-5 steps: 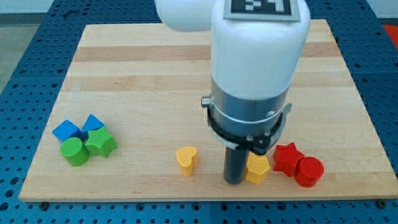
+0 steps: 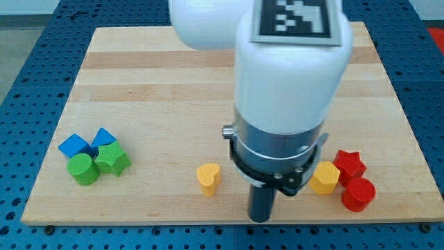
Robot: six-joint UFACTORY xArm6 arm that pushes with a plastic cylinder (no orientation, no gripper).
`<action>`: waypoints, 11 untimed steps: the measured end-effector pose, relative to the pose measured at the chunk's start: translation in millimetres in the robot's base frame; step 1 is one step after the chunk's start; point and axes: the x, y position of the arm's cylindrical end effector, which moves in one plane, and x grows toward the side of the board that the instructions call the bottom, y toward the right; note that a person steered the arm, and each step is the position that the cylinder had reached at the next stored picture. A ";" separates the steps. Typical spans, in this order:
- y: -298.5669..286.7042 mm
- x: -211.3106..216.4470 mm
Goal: Push the yellow heart to the yellow hexagon
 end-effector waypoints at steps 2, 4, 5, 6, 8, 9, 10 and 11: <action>-110.5 -0.8; -84.5 -61.2; -76.3 -80.2; -47.6 -80.2; -26.3 -105.4; -13.9 -103.6; 7.5 -77.6; 46.0 -76.6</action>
